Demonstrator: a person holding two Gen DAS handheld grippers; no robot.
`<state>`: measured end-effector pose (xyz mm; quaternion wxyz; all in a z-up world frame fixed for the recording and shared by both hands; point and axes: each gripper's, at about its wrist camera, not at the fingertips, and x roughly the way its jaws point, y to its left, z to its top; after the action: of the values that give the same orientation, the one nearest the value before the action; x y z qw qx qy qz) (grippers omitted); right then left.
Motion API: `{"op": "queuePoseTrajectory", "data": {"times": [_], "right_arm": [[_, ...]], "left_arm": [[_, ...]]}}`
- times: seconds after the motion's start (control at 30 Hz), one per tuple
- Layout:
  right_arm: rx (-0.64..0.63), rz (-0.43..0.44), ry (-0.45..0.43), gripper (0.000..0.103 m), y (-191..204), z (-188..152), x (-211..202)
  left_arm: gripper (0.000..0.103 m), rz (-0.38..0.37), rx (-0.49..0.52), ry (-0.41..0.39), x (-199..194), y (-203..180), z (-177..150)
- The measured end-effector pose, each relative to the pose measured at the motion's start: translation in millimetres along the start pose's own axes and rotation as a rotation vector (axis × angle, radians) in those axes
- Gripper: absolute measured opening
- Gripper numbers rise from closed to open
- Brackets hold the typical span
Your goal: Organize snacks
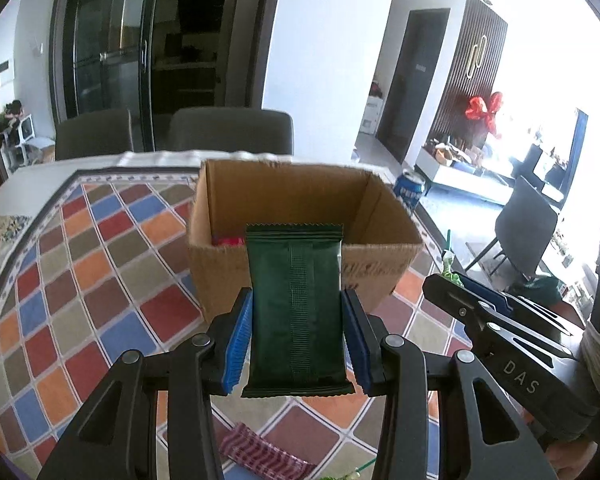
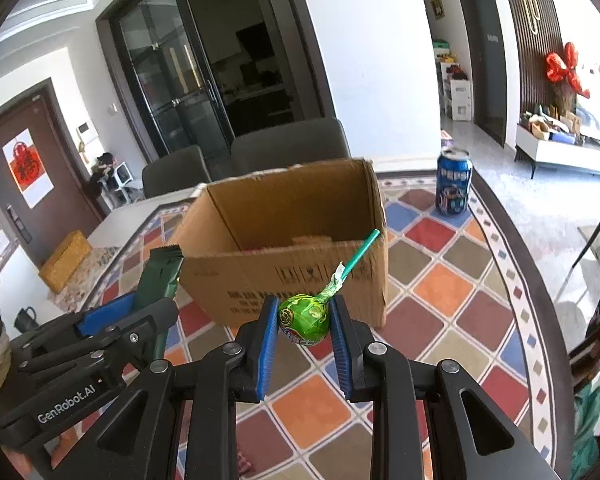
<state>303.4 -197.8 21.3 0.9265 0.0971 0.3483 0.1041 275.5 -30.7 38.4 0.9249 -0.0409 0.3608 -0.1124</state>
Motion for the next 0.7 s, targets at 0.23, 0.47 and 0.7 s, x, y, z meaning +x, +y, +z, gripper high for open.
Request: {"op": "queuePoseTrajectory", "data": {"times": [0.23, 0.47, 0.7], "right_arm": [[-0.026, 0.008, -0.046, 0.027, 9, 18, -8], [-0.051, 0.008, -0.078, 0.027, 16, 33, -11], [-0.076, 0.013, -0.085, 0.027, 24, 43, -6]], "left_arm": [[0.043, 0.005, 0.004, -0.042, -8, 4, 16], [0.043, 0.012, 0.009, -0.068, -12, 9, 29], [0.043, 0.03, 0.021, -0.081, -8, 14, 45]]}}
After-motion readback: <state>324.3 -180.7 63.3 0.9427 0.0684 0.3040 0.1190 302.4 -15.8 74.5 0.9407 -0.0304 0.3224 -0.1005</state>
